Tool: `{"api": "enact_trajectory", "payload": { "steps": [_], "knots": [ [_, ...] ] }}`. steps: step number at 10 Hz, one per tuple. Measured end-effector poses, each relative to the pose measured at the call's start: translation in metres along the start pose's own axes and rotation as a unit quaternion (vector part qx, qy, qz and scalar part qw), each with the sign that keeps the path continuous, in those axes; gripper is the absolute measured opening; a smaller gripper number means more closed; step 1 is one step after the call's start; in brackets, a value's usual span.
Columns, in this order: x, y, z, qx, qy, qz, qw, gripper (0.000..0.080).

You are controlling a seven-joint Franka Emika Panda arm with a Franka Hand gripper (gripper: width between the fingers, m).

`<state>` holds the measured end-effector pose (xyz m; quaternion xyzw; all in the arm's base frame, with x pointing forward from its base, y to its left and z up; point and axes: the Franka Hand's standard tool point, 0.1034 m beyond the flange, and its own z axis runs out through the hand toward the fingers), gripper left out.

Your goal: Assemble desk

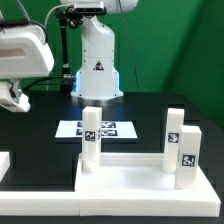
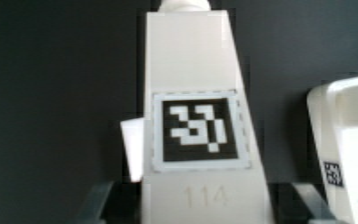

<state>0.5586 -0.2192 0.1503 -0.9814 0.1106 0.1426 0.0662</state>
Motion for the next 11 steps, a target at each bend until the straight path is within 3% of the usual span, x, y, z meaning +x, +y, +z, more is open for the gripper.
{"api": "enact_trajectory", "payload": {
  "steps": [3, 4, 6, 8, 9, 11],
  "knots": [
    [0.007, 0.003, -0.004, -0.018, 0.086, 0.008, 0.996, 0.0290],
    [0.029, -0.012, -0.013, -0.036, 0.143, 0.007, 0.989, 0.0290],
    [0.062, -0.048, -0.042, -0.050, 0.215, -0.007, 0.975, 0.0290],
    [0.088, -0.085, -0.068, -0.050, 0.303, 0.019, 0.951, 0.0290],
    [0.091, -0.093, -0.074, -0.047, 0.343, 0.023, 0.938, 0.0290],
    [0.091, -0.085, -0.071, -0.061, 0.376, 0.022, 0.924, 0.0290]
  ]
}}
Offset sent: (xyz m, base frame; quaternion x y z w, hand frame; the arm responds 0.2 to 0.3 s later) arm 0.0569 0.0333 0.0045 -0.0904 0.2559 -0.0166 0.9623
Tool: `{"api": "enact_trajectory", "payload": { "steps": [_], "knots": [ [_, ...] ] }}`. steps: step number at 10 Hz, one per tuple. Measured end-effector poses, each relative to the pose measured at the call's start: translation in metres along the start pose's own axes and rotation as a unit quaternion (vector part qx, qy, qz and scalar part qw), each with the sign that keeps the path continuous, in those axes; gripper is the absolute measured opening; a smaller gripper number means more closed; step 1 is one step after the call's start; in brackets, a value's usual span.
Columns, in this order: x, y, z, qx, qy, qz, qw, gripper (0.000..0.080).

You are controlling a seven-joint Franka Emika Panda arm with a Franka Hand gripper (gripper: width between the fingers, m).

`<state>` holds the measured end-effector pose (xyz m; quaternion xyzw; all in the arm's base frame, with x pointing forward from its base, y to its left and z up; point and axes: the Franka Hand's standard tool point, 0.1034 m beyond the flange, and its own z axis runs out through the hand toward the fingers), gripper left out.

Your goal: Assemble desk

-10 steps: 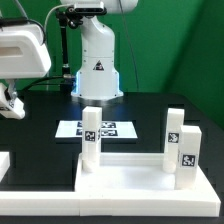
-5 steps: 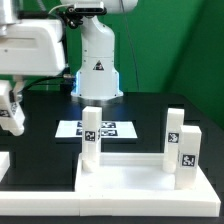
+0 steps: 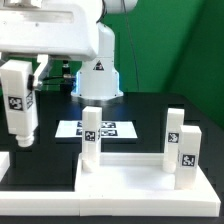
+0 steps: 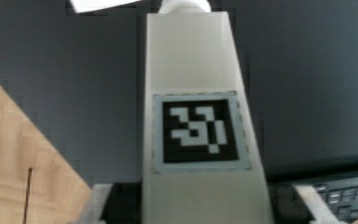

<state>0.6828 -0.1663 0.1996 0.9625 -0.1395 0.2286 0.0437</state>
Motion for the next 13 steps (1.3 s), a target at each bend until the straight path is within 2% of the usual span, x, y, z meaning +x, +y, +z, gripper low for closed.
{"api": "enact_trajectory", "payload": {
  "steps": [1, 2, 3, 4, 5, 6, 9, 10, 11, 13],
  "knots": [
    [-0.001, -0.002, 0.001, 0.000, 0.004, 0.001, 1.000, 0.0290],
    [-0.016, -0.015, 0.006, 0.000, 0.029, 0.027, 0.999, 0.0290],
    [-0.037, -0.051, 0.013, 0.011, 0.023, 0.059, 0.998, 0.0290],
    [-0.042, -0.082, 0.016, 0.019, 0.025, 0.079, 0.996, 0.0290],
    [-0.049, -0.100, 0.020, 0.022, 0.015, 0.088, 0.996, 0.0290],
    [-0.051, -0.103, 0.019, 0.022, -0.001, 0.090, 0.996, 0.0290],
    [-0.051, -0.096, 0.021, 0.017, 0.005, 0.089, 0.996, 0.0290],
    [-0.059, -0.088, 0.029, 0.005, 0.033, 0.087, 0.996, 0.0290],
    [-0.073, -0.091, 0.035, -0.001, 0.035, 0.081, 0.996, 0.0290],
    [-0.079, -0.101, 0.033, 0.001, 0.033, 0.075, 0.997, 0.0290]
  ]
}}
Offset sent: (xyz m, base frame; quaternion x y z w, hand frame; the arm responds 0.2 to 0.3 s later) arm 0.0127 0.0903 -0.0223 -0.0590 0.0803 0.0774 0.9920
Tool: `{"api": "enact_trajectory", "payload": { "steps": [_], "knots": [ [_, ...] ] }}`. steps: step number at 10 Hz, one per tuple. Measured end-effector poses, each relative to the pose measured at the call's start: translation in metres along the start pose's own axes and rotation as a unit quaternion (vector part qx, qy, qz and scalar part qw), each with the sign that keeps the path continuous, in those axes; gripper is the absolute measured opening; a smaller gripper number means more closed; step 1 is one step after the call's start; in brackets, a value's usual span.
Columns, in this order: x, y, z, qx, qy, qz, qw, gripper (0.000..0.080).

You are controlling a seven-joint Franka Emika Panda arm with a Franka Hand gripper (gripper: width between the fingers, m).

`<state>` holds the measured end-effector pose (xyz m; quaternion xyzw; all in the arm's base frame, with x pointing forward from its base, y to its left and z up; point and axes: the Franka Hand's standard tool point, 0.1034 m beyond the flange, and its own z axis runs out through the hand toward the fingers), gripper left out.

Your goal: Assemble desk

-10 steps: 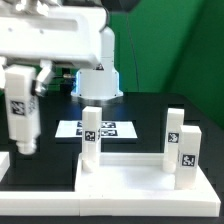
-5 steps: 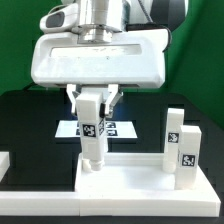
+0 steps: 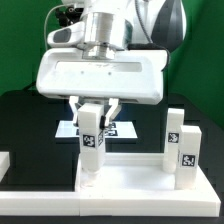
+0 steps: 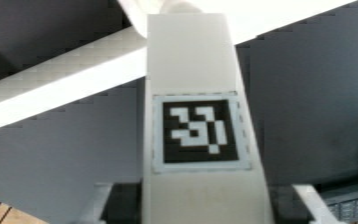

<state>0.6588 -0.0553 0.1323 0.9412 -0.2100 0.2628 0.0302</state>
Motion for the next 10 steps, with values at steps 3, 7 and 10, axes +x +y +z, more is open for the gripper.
{"api": "enact_trajectory", "payload": {
  "steps": [3, 7, 10],
  "knots": [
    [-0.005, -0.003, 0.004, 0.000, -0.004, -0.005, 1.000, 0.0290],
    [-0.005, 0.005, 0.005, -0.005, -0.005, -0.002, 1.000, 0.0290],
    [-0.008, 0.009, 0.010, -0.009, -0.006, -0.003, 1.000, 0.0290]
  ]
}}
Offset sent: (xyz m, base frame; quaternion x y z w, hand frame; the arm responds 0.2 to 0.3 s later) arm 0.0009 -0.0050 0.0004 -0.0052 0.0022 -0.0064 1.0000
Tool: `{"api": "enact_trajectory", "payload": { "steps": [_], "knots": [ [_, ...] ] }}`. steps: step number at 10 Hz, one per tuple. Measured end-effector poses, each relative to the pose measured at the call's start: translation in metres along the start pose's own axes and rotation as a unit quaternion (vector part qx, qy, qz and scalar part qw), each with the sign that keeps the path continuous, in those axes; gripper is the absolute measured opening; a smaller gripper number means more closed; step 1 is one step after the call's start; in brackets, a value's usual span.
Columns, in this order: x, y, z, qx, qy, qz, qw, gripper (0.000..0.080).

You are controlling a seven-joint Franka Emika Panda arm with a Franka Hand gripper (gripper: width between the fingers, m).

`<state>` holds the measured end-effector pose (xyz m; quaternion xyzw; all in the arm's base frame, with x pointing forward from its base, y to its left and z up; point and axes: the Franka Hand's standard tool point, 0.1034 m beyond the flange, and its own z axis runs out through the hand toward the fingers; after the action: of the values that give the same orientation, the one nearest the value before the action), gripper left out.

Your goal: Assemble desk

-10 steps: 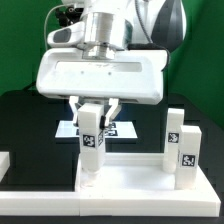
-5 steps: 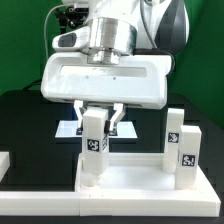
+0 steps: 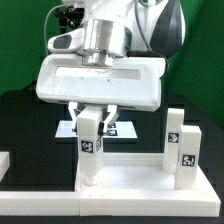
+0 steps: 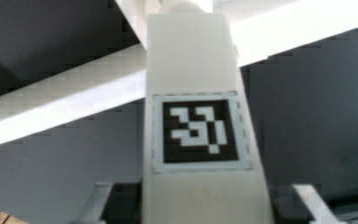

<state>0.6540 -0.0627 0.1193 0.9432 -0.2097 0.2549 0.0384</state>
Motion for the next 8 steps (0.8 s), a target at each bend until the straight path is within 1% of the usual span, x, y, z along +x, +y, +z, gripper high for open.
{"api": "enact_trajectory", "payload": {
  "steps": [2, 3, 5, 8],
  "knots": [
    [-0.0050, -0.0005, 0.0075, -0.004, -0.004, -0.003, 1.000, 0.0290],
    [-0.0045, -0.0008, 0.0090, -0.004, 0.001, -0.005, 1.000, 0.0290],
    [-0.0023, -0.0016, 0.0104, -0.004, 0.016, -0.007, 1.000, 0.0290],
    [-0.0023, -0.0013, 0.0102, -0.004, 0.018, -0.005, 1.000, 0.0290]
  ]
}}
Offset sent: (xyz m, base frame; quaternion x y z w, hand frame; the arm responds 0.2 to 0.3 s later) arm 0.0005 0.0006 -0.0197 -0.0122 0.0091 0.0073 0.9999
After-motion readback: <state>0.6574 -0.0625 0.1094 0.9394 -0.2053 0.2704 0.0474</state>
